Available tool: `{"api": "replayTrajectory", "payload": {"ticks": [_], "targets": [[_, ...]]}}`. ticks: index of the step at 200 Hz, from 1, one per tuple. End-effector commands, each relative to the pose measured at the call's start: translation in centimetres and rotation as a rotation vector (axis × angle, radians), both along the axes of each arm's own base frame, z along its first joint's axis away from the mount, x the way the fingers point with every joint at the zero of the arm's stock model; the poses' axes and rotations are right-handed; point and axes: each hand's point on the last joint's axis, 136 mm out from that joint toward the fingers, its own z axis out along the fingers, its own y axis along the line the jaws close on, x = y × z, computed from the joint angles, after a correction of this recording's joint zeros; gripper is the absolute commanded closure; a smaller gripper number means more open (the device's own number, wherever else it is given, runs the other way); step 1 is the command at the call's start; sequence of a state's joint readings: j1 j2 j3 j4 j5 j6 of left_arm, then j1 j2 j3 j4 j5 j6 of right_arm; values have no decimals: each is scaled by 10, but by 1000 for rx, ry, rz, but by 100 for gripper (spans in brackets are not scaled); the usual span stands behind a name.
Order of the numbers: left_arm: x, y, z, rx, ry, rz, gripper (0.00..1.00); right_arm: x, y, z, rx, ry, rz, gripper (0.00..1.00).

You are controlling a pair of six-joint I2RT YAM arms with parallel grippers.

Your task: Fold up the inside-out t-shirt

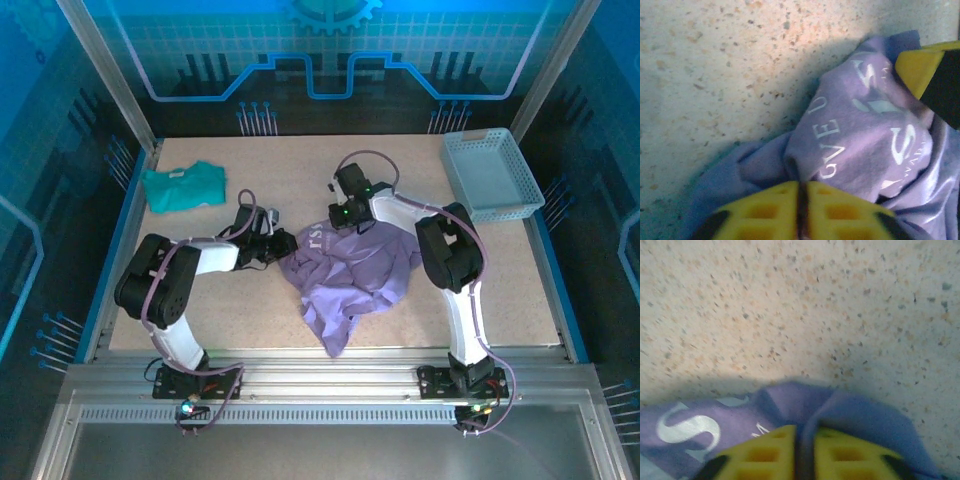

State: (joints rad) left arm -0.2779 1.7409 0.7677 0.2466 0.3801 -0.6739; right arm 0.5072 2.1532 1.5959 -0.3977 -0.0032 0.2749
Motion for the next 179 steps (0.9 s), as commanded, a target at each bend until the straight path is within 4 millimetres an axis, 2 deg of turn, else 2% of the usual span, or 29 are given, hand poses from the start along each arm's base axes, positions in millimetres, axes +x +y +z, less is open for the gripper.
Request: {"api": "replayTrajectory", "payload": {"ticks": [1, 9, 26, 48, 64, 72, 80, 88, 96, 110, 118, 131, 141, 151, 164, 179], "targets": [[41, -1, 71, -127, -186, 37, 100, 31, 11, 93, 135, -184, 44, 100], [50, 4, 98, -141, -249, 58, 100, 38, 11, 132, 184, -263, 60, 100], [62, 16, 171, -140, -431, 93, 100, 44, 5, 220, 271, -426, 88, 100], [53, 30, 266, -117, -662, 132, 100, 27, -4, 322, 376, -598, 137, 100], [31, 38, 323, -104, -796, 136, 100, -1, -8, 372, 414, -685, 190, 100], [18, 44, 342, -87, -846, 144, 100, -16, -12, 385, 416, -713, 202, 100], [4, 48, 355, -76, -884, 145, 100, -31, -17, 390, 412, -729, 204, 100], [-10, 50, 360, -74, -904, 140, 100, -45, -22, 388, 402, -739, 199, 100], [-23, 49, 360, -83, -916, 122, 100, -57, -30, 375, 380, -732, 182, 100], [-50, 37, 342, -87, -907, 35, 100, -80, -44, 344, 342, -714, 150, 100], [-64, 28, 319, -71, -879, -18, 100, -92, -51, 320, 321, -693, 131, 97], [-87, 15, 269, -53, -795, -95, 100, -112, -57, 273, 300, -632, 113, 93], [-103, 7, 230, -48, -733, -151, 100, -124, -63, 227, 263, -545, 96, 89], [-115, 3, 194, -49, -657, -172, 83, -134, -70, 188, 224, -468, 71, 79], [-127, 3, 161, -52, -584, -189, 64, -146, -81, 141, 166, -363, 38, 70], [-129, 11, 141, -14, -527, -153, 54, -149, -83, 125, 139, -334, 27, 65]]}}
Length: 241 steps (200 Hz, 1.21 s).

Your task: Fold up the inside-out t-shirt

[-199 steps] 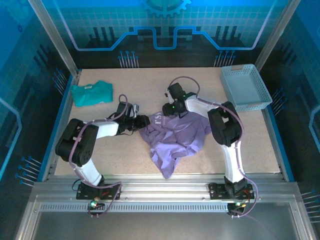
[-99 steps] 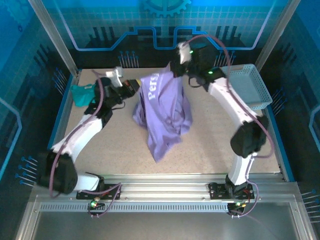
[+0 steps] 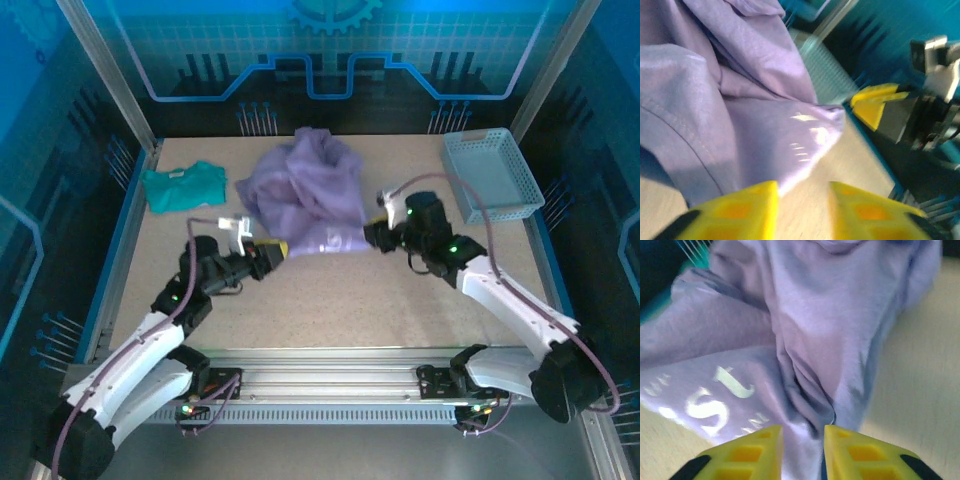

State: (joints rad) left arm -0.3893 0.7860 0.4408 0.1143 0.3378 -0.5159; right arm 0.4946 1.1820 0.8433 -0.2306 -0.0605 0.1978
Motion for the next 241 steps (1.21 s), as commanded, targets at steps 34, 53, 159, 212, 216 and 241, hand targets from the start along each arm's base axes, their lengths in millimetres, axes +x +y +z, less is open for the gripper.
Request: {"api": "replayTrajectory", "payload": {"ticks": [34, 53, 159, 212, 216, 241], "targets": [[14, 31, -37, 115, 114, 206, 41, 4, 49, -24, -65, 12, 56, 55], [30, 35, -55, 183, 166, 255, 35, 22, 75, -41, -189, 6, 77, 47], [90, 26, -160, 273, 460, 276, 31, 127, 123, -146, -493, 117, 91, 36], [94, 24, -177, 256, 469, 279, 80, 144, 102, -106, -406, 99, 48, 95], [93, 25, -177, 254, 466, 278, 84, 143, 99, -101, -383, 103, 49, 98], [88, 32, -170, 251, 439, 287, 100, 126, 83, -69, -197, 142, 62, 100]]}}
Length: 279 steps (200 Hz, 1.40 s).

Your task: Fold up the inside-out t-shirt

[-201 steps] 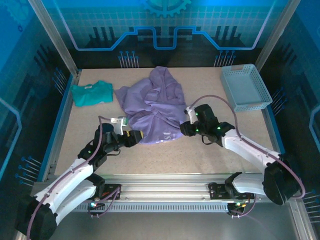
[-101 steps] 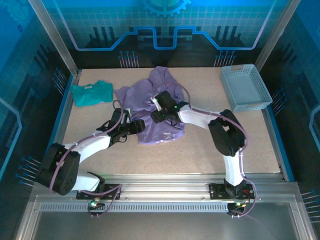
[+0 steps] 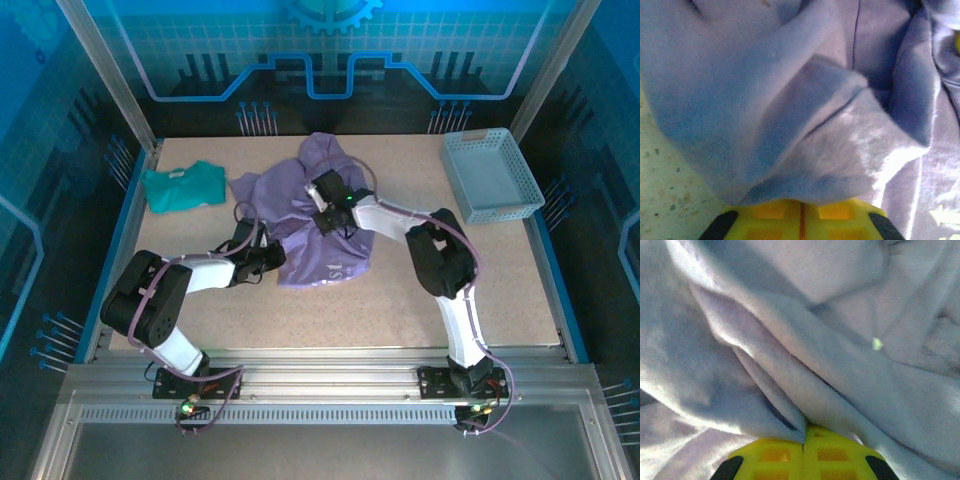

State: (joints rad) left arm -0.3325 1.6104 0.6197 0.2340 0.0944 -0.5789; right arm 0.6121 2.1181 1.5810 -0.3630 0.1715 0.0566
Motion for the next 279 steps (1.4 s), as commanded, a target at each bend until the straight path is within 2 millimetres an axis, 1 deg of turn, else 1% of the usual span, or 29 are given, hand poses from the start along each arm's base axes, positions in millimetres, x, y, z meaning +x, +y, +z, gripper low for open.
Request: {"api": "replayTrajectory", "payload": {"ticks": [1, 8, 9, 14, 19, 35, 58, 74, 82, 84, 98, 102, 107, 122, 132, 145, 152, 161, 178, 188, 208, 227, 237, 248, 262, 271, 279], "targets": [[-5, 4, 9, -15, -42, -9, 100, -11, -17, 58, 207, 13, -13, 100], [-7, 6, 13, -13, -56, -10, 100, -19, -22, 65, 270, 38, -11, 100], [-7, 6, 14, -13, -59, -11, 100, -19, -22, 68, 281, 35, -9, 100], [-10, 7, 16, -9, -63, -9, 100, -26, -26, 70, 323, 60, -11, 100], [-13, 9, 18, -5, -66, -7, 100, -32, -30, 76, 366, 72, -11, 100], [-25, 14, 24, 1, -70, -9, 100, -54, -41, 83, 463, 130, -9, 100], [-51, 23, 24, 9, -48, -10, 100, -82, -62, 86, 531, 192, -31, 100], [-70, 26, 22, 29, -29, -31, 100, -98, -69, 91, 572, 215, -20, 100], [-76, 26, 22, 48, -31, -53, 100, -103, -69, 93, 578, 221, -5, 100], [-77, 25, 23, 53, -34, -59, 96, -104, -69, 93, 579, 222, -1, 100], [-76, 25, 33, 106, -77, -76, 60, -107, -65, 96, 593, 223, 35, 100], [-75, 25, 37, 125, -96, -77, 53, -107, -64, 96, 595, 223, 40, 100], [-72, 24, 44, 147, -130, -80, 48, -107, -63, 96, 597, 224, 46, 100], [-63, 20, 71, 216, -253, -83, 37, -105, -61, 99, 597, 222, 66, 100], [-57, 14, 89, 257, -338, -99, 29, -105, -58, 103, 607, 218, 84, 100], [-50, -3, 109, 285, -435, -159, 23, -105, -56, 109, 618, 210, 100, 100], [-46, -16, 116, 294, -477, -219, 21, -105, -55, 111, 620, 207, 107, 100], [-40, -29, 121, 320, -514, -282, 19, -105, -53, 113, 621, 205, 115, 100], [-28, -54, 121, 388, -564, -390, 16, -106, -52, 115, 625, 204, 124, 100], [-21, -70, 119, 410, -587, -452, 15, -106, -52, 116, 626, 204, 126, 100], [-10, -96, 109, 441, -593, -552, 14, -108, -54, 118, 619, 200, 128, 100], [5, -111, 100, 437, -589, -569, 14, -111, -55, 119, 616, 202, 129, 100], [13, -116, 95, 445, -582, -570, 18, -113, -56, 119, 609, 199, 129, 100], [23, -119, 89, 446, -559, -562, 26, -113, -61, 117, 584, 187, 118, 100], [32, -122, 84, 428, -504, -558, 46, -111, -71, 111, 520, 166, 76, 100], [32, -122, 85, 399, -455, -561, 59, -108, -81, 107, 459, 142, 28, 100], [28, -124, 91, 341, -423, -573, 67, -103, -92, 105, 381, 102, -25, 100]]}}
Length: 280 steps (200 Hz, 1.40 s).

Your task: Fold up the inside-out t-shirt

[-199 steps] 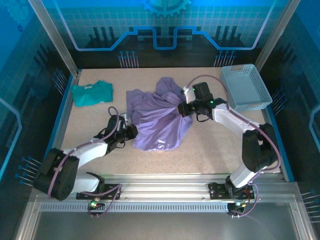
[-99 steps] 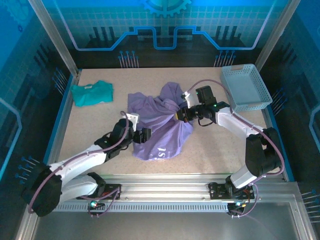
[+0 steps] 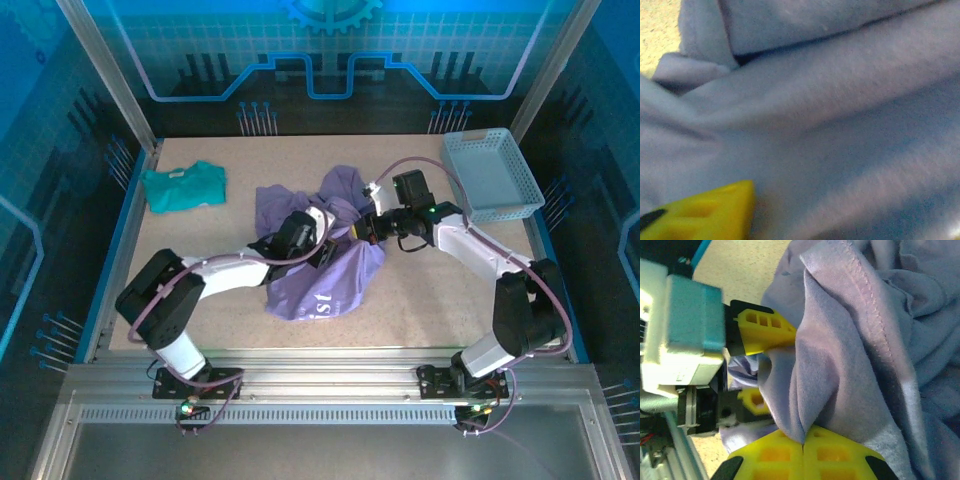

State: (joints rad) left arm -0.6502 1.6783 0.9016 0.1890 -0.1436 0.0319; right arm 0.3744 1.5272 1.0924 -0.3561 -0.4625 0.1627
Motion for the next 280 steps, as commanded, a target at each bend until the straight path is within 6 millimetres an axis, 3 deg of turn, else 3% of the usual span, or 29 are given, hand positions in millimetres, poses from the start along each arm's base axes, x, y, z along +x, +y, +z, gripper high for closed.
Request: {"api": "replayTrajectory", "payload": {"ticks": [1, 21, 43, 68, 97, 137, 188, 211, 231, 249, 280], "targets": [[3, -8, 22, -87, 77, -24, 68, 6, -27, 5, -175, -84, -100, 100], [-26, -18, 57, -302, 221, -113, 80, 18, -45, 8, -397, -213, -193, 98], [-50, -18, 95, -520, 309, -152, 100, 31, -45, 21, -487, -328, -243, 96], [-59, -8, 112, -600, 325, -128, 100, 42, -36, 35, -477, -373, -253, 93], [-60, 0, 120, -628, 335, -86, 100, 33, -29, 41, -509, -406, -212, 82], [-58, 5, 124, -643, 388, -24, 100, -12, -16, 50, -464, -465, -95, 62], [-60, 5, 131, -670, 404, -13, 100, -60, 29, 43, -324, -484, 32, 60], [-61, 5, 134, -674, 404, -14, 100, -59, 43, 27, -300, -459, 23, 69], [-62, 6, 139, -677, 400, -16, 100, -45, 45, 14, -308, -442, -44, 71], [-64, 7, 141, -675, 395, -17, 100, -33, 43, 6, -305, -424, -100, 69], [-65, 9, 143, -677, 388, -17, 100, -21, 56, -7, -212, -379, -103, 62]]}}
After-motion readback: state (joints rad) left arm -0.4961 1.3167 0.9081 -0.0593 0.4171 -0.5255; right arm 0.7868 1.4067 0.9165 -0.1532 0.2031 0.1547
